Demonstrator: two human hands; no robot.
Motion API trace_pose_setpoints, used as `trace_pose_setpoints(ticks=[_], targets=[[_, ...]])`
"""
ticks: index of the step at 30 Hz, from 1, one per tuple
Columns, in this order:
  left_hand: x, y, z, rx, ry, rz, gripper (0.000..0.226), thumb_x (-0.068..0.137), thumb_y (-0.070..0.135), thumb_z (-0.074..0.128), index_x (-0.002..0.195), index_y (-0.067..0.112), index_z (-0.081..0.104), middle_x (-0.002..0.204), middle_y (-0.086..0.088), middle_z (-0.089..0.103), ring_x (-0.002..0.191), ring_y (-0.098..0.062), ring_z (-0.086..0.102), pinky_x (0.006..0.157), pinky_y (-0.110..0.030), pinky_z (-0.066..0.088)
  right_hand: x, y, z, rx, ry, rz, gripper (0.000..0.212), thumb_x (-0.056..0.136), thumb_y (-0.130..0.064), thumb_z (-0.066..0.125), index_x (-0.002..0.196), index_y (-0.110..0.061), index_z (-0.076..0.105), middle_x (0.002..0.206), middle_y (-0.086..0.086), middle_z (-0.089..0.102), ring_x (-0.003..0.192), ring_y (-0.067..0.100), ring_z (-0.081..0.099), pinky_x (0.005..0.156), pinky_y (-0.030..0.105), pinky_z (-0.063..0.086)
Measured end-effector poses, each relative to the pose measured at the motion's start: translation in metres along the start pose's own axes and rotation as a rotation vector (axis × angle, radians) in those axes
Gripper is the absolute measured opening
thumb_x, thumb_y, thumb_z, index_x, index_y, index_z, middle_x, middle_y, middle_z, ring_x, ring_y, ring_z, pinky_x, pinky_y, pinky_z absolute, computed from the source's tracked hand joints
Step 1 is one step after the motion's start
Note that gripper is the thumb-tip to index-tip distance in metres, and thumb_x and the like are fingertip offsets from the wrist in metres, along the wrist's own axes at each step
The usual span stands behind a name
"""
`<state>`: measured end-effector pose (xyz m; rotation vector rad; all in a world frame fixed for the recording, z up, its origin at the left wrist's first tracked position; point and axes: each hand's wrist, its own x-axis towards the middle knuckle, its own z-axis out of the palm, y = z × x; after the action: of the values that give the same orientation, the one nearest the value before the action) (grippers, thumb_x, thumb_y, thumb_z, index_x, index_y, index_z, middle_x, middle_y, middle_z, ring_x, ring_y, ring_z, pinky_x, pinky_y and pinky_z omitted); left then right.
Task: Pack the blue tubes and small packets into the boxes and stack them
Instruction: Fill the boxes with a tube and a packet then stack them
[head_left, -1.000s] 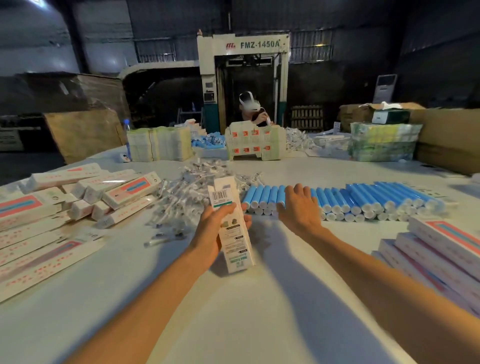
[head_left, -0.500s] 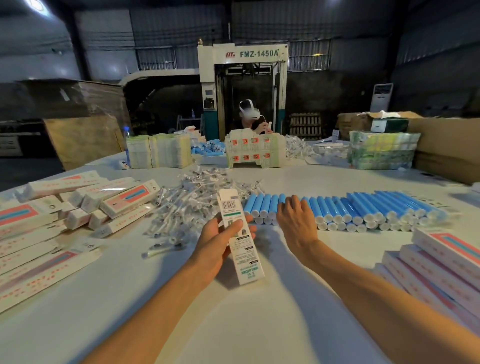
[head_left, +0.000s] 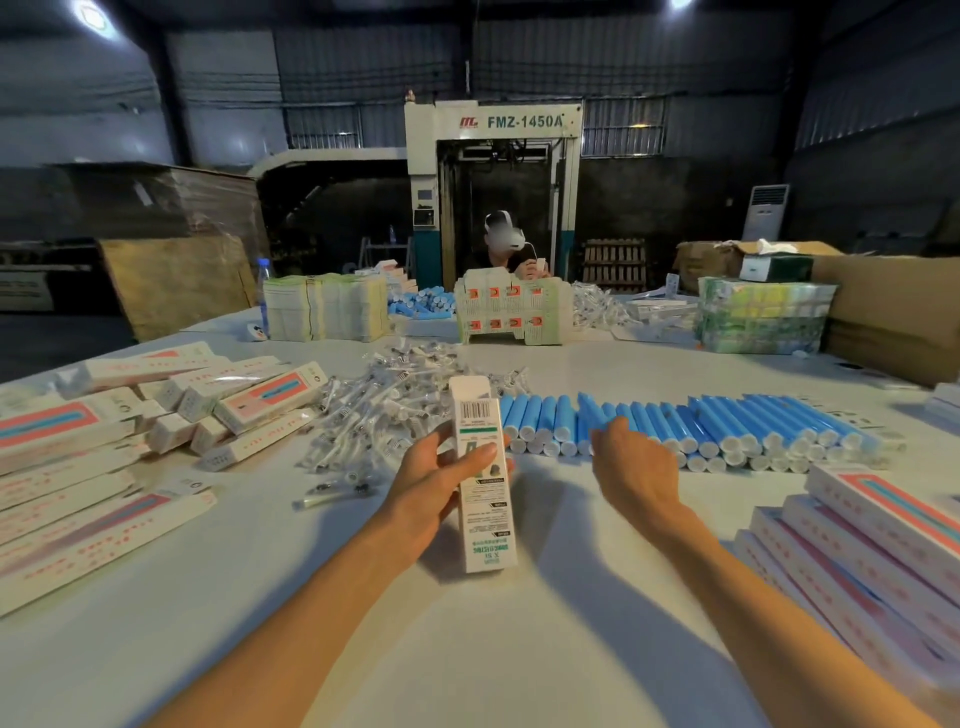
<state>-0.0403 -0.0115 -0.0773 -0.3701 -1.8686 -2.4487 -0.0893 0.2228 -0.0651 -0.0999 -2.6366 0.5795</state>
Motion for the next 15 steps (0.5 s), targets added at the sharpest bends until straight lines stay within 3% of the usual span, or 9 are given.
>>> trace_pose_setpoints(ticks=[2,4,7,10,15], targets=[[-0.001,0.001,0.003,0.006,-0.009,0.008,0.052,0.087,0.016,0.081,0.136,0.013,0.063,0.128,-0.012,0.076,0.112,-0.036,0.075,0.084,-0.039,0.064,0.002,-0.003,-0.022,0.583,-0.078,0.102,0.030,0.111,-0.032,0.040,0.100,-0.007,0.052,0.085,0.005,0.060,0.081,0.027,0.055,0.066,0.036,0.035],[0.000,0.001,0.005,0.018,-0.009,0.008,0.049,0.089,0.012,0.078,0.136,0.012,0.063,0.128,-0.011,0.076,0.113,-0.038,0.075,0.087,-0.044,0.064,0.003,-0.014,-0.040,0.934,-0.158,0.146,0.028,0.109,-0.037,0.042,0.111,-0.011,0.053,0.095,-0.002,0.065,0.087,0.017,0.055,0.067,0.032,0.035],[0.000,0.001,0.006,0.027,-0.001,-0.004,0.051,0.090,0.009,0.079,0.137,0.012,0.061,0.124,-0.016,0.076,0.114,-0.041,0.073,0.098,-0.052,0.061,0.004,-0.036,-0.056,1.156,-0.170,0.012,0.024,0.109,-0.032,0.046,0.123,-0.013,0.050,0.111,-0.001,0.068,0.108,0.018,0.060,0.085,0.035,0.047],[-0.001,0.002,0.008,0.027,-0.008,0.002,0.053,0.089,0.007,0.081,0.137,0.012,0.059,0.121,-0.018,0.077,0.110,-0.039,0.076,0.087,-0.042,0.065,0.009,-0.056,-0.065,1.387,-0.221,-0.141,0.027,0.106,-0.016,0.057,0.128,-0.014,0.043,0.123,0.011,0.062,0.110,0.023,0.068,0.090,0.035,0.058],[-0.003,0.003,0.009,0.038,-0.028,0.025,0.055,0.089,0.013,0.084,0.138,0.014,0.060,0.123,-0.020,0.076,0.108,-0.042,0.075,0.086,-0.041,0.063,0.021,-0.084,-0.061,1.328,-0.266,-0.256,0.101,0.095,-0.001,0.071,0.159,-0.036,0.002,0.129,0.009,0.057,0.109,0.023,0.071,0.082,0.034,0.063]])
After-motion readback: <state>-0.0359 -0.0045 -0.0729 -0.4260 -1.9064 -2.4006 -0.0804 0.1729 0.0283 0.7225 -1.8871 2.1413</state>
